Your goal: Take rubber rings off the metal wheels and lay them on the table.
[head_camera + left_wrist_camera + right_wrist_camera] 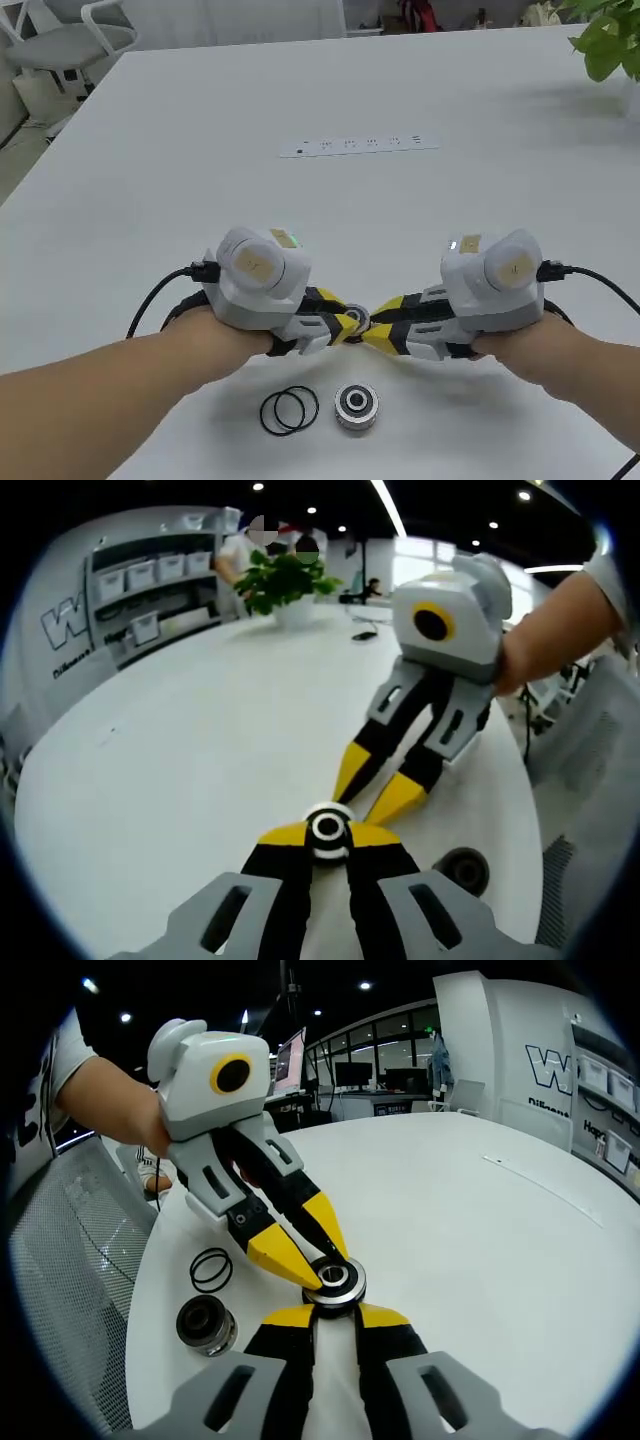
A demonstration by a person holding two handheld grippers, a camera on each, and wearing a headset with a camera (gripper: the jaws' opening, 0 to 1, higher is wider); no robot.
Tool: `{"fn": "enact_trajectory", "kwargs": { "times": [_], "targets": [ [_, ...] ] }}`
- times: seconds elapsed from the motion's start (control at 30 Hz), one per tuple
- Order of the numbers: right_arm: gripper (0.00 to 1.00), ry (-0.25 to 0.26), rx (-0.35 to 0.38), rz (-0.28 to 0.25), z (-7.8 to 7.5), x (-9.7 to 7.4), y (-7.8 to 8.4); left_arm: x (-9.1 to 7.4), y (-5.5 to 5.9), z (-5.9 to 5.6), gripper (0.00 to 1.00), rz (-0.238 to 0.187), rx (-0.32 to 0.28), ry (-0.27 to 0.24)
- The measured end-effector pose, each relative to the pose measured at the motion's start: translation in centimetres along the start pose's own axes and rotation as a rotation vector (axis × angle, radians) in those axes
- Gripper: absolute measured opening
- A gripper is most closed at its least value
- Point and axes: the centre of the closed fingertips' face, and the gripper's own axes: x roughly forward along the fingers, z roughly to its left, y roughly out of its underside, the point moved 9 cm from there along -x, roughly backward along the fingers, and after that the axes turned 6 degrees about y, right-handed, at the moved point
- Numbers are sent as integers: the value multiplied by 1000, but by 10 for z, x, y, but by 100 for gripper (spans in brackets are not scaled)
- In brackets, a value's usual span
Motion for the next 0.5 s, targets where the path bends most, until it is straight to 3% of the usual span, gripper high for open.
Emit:
{"fn": "enact_trajectory", "kwargs": {
  "times": [0.5],
  "targets": [
    [1, 24, -6, 13, -1, -2, 1, 1, 0, 0, 13, 1, -3, -4]
  ]
}}
